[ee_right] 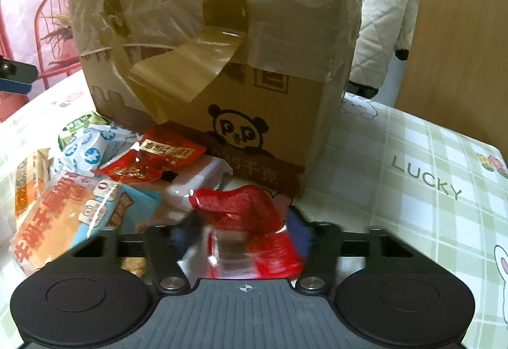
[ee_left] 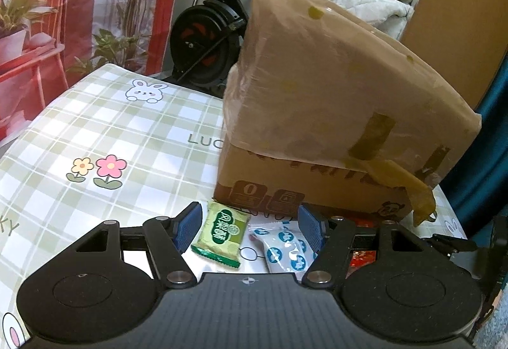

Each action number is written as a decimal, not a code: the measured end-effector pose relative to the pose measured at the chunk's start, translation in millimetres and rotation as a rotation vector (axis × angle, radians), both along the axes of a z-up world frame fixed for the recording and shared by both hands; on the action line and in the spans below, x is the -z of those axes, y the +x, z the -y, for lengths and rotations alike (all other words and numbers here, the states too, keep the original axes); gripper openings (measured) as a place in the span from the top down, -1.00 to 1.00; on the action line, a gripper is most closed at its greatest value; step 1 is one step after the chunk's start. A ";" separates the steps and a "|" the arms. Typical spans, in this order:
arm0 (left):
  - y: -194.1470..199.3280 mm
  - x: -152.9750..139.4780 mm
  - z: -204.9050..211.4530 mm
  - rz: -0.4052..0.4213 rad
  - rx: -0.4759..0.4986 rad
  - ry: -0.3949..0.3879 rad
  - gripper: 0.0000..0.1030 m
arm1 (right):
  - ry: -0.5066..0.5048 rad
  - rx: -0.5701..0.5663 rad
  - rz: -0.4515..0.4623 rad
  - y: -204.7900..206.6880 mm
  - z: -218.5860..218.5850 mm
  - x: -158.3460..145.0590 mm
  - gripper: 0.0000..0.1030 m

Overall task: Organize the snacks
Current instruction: 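Lower the right tool onto the small red packet and close on it, then close the left tool on the red meat-snack packet while the right tool holds its red packet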

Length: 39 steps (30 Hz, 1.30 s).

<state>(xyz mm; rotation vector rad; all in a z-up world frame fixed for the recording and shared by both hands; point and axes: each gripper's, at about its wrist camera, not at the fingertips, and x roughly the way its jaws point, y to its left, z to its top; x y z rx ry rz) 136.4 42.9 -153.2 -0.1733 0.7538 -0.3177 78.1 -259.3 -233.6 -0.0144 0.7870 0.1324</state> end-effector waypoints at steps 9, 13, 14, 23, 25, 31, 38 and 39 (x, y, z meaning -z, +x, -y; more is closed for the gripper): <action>3.1 10.4 41.0 -0.025 0.131 0.011 -0.34 | 0.104 0.131 0.129 -39.0 2.7 -2.3 0.52; 7.5 16.8 71.1 -0.037 0.209 0.027 -0.34 | 0.112 0.143 0.155 -44.1 3.7 -0.5 0.55; 8.9 19.1 79.0 -0.045 0.223 0.029 -0.34 | 0.120 0.144 0.164 -45.7 4.4 -0.9 0.57; 25.4 46.5 136.8 -0.109 0.270 0.077 -0.36 | 0.187 0.193 0.227 -58.3 17.2 -1.0 0.61; 29.6 52.5 144.4 -0.116 0.257 0.098 -0.36 | 0.194 0.190 0.230 -59.1 19.3 -0.8 0.61; 32.8 70.5 158.4 -0.124 0.224 0.170 -0.46 | 0.219 0.193 0.241 -60.2 21.9 -0.3 0.61; 25.1 83.9 160.3 -0.128 0.229 0.179 -0.36 | 0.238 0.198 0.242 -60.2 23.3 1.1 0.61; 24.2 84.0 159.6 -0.123 0.227 0.178 -0.25 | 0.239 0.198 0.242 -60.5 23.7 1.2 0.61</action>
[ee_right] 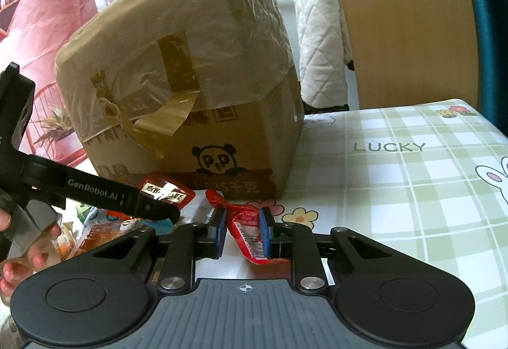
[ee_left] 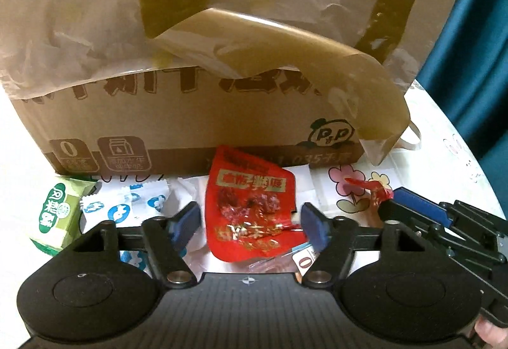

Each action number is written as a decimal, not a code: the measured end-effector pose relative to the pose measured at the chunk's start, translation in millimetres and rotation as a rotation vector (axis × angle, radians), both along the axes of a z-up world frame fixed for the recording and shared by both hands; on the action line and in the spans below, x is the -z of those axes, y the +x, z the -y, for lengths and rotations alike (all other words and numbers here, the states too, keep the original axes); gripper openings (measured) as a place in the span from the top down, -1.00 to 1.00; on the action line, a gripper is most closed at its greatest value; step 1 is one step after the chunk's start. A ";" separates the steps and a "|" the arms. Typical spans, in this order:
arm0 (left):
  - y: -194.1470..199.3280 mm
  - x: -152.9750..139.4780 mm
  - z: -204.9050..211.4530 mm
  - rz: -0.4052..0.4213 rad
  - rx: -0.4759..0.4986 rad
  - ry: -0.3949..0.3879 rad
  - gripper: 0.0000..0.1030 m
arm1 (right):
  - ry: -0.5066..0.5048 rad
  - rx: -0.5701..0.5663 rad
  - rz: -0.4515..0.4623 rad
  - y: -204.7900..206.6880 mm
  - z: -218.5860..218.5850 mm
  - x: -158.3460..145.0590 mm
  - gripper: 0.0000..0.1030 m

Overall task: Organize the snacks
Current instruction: 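Close the left tool on the red meat-snack packet while the right tool holds its red packet, then carry both red packets over the box and open both tools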

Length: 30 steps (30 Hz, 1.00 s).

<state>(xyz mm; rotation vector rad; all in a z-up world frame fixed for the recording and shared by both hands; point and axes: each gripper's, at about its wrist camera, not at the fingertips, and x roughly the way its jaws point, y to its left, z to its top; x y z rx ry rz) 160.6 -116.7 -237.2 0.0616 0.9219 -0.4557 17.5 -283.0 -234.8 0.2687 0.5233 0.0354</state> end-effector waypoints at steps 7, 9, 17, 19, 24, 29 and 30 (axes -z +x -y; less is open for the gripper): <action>-18.0 -14.9 -12.7 0.057 0.015 -0.033 0.15 | 0.008 0.000 0.002 -0.3 0.1 0.3 0.61; -25.8 -17.9 -16.4 0.072 0.027 -0.051 0.16 | 0.008 0.000 0.001 -0.3 -0.5 0.2 0.61; -43.5 -34.6 -40.7 0.115 0.023 -0.090 0.19 | 0.008 0.002 0.002 -0.3 -0.3 0.2 0.61; -45.8 -38.7 -43.5 0.127 0.018 -0.093 0.19 | 0.003 0.008 0.001 -0.6 -0.6 -0.5 0.61; -56.6 -65.9 -55.6 0.165 0.010 -0.101 0.19 | -0.026 0.013 0.008 -6.0 -6.0 -9.6 0.61; -65.8 -79.1 -72.8 0.189 -0.027 -0.131 0.19 | -0.020 0.043 0.067 -22.8 -8.3 -35.6 0.61; -67.9 -82.2 -77.6 0.193 -0.038 -0.140 0.19 | -0.018 0.054 0.083 -26.7 -7.6 -41.8 0.61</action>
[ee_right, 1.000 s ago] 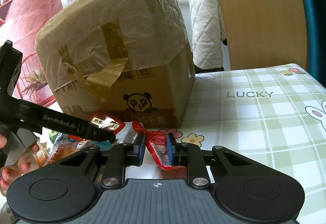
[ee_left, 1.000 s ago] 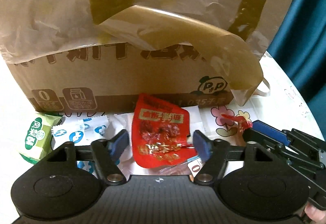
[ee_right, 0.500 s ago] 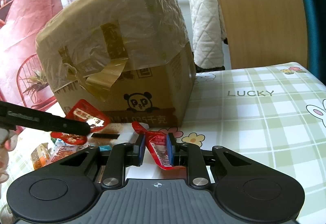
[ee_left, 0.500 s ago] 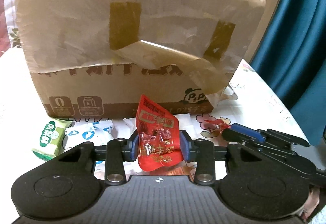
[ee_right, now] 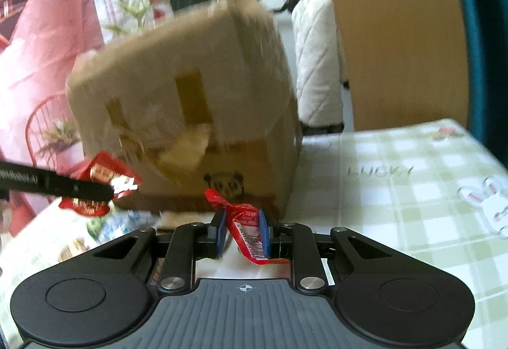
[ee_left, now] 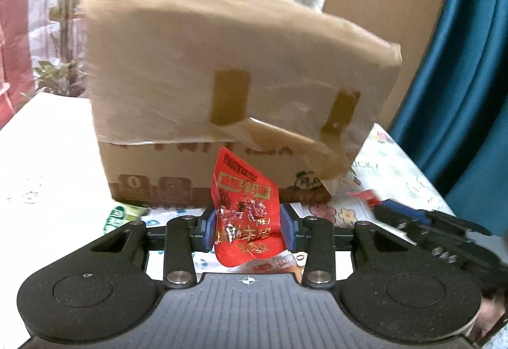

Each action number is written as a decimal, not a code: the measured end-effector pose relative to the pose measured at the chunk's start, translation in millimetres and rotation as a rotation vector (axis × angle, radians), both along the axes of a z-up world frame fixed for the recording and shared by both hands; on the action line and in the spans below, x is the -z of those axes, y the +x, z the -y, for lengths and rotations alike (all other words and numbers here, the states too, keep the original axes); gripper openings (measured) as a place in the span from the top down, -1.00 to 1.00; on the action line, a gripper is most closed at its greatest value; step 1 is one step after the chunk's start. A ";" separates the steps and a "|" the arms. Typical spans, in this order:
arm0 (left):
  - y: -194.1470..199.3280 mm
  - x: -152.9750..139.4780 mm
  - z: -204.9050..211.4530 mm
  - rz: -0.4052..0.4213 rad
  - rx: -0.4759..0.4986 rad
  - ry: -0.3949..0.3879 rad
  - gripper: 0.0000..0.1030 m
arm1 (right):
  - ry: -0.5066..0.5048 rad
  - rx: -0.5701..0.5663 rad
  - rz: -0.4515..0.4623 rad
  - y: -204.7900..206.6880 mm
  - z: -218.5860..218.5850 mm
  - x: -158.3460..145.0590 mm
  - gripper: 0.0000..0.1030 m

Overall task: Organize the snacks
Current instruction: 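Carry both red packets over the box and open both tools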

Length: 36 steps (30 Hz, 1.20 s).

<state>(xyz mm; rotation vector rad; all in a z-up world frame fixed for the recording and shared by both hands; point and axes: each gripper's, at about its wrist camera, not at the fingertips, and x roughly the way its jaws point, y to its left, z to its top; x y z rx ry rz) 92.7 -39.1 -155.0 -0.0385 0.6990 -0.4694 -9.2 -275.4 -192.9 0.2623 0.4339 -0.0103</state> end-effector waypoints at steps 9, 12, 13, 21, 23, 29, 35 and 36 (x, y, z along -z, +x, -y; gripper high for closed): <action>-13.4 -37.0 -48.6 0.103 -0.105 -0.061 0.19 | -0.047 0.047 0.167 -17.6 2.5 -71.0 0.61; -9.4 -61.7 -62.0 0.167 -0.118 -0.090 0.18 | -0.091 0.026 0.240 -9.7 -0.2 -102.7 0.61; -7.7 -69.4 -64.4 0.189 -0.122 -0.096 0.18 | -0.100 0.016 0.263 -6.4 -0.5 -113.1 0.61; 38.3 -140.3 -53.3 0.304 -0.092 -0.145 0.18 | -0.134 -0.066 0.307 60.8 -9.1 -174.0 0.61; 55.0 -146.1 -39.0 0.321 -0.083 -0.134 0.18 | -0.111 -0.058 0.268 85.1 -10.9 -175.6 0.61; 104.0 -146.0 -2.5 0.296 -0.054 -0.090 0.18 | -0.075 -0.005 0.100 144.5 -19.0 -163.3 0.61; 131.0 -124.3 9.9 0.223 -0.035 -0.038 0.08 | -0.058 0.028 -0.010 164.0 -25.6 -145.1 0.46; 133.4 -121.5 9.3 0.208 -0.037 -0.040 -0.03 | -0.061 0.028 -0.014 163.2 -26.1 -144.5 0.37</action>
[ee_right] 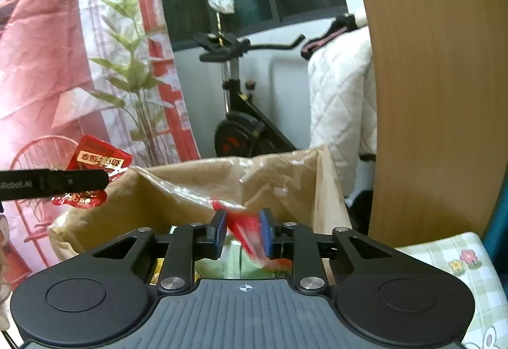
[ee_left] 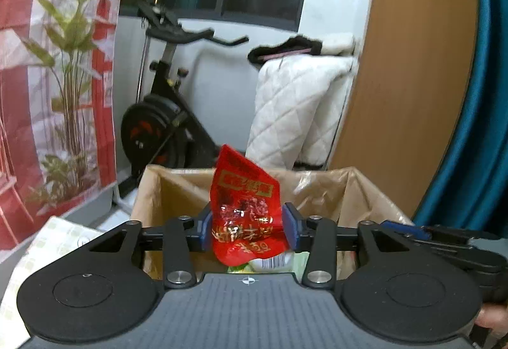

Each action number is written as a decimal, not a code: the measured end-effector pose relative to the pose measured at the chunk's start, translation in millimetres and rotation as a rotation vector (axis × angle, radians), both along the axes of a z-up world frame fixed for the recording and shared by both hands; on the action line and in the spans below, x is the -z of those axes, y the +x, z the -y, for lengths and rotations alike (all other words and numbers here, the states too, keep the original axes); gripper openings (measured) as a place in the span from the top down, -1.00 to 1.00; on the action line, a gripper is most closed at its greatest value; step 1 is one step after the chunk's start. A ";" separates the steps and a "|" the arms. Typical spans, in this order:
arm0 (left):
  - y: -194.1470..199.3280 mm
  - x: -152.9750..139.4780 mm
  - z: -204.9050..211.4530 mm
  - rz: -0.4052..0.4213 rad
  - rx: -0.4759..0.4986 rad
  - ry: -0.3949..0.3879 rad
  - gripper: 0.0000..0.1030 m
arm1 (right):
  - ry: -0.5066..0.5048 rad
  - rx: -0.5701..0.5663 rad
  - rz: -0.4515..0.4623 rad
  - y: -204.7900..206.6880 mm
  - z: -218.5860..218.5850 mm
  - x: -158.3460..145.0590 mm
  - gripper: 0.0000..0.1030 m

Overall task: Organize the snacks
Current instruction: 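Carry both red packets over the box and open both tools, then lower the right tool onto the clear cookie packet and close on it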

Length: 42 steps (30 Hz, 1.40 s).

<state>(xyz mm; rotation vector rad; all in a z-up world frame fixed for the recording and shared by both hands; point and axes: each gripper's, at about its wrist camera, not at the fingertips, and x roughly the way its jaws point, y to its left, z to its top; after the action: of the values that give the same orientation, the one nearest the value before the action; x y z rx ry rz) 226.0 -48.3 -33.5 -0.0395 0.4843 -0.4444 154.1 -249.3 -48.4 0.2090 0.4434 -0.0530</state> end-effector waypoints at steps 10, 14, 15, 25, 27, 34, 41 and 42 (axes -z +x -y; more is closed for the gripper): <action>-33.7 -0.2 -32.9 -0.022 -0.035 0.017 -0.36 | 0.017 -0.007 0.022 -45.1 -0.9 -6.0 -0.45; -54.4 -2.8 -54.1 -0.030 -0.051 0.019 -0.37 | -0.004 0.012 0.064 -79.7 -3.4 -6.9 -0.92; -59.4 -2.6 -59.5 -0.031 -0.057 0.016 -0.39 | -0.003 0.020 0.068 -86.4 -3.3 -6.6 -0.99; -102.0 28.8 -103.0 -0.069 -0.128 0.014 -0.48 | 0.047 0.024 0.010 -130.1 -2.5 30.9 -0.99; -105.9 39.7 -106.6 -0.091 -0.134 0.020 -0.48 | 0.043 0.029 -0.002 -135.7 -4.4 46.5 -0.99; -114.3 74.1 -116.4 -0.193 -0.166 0.005 -0.46 | -0.038 0.076 -0.222 -134.8 -17.4 107.2 -0.69; -123.2 99.9 -111.1 -0.254 -0.172 0.016 -0.45 | -0.023 0.021 -0.351 -136.8 -36.3 149.1 0.11; -123.9 102.7 -110.3 -0.261 -0.172 0.014 -0.45 | -0.022 0.006 -0.360 -137.1 -41.0 152.9 0.12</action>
<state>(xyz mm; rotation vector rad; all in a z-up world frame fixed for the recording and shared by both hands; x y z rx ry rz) 102.1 61.9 -136.1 -0.1260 0.7348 -0.2681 17.0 -208.3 -201.3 0.1798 0.8002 -0.1025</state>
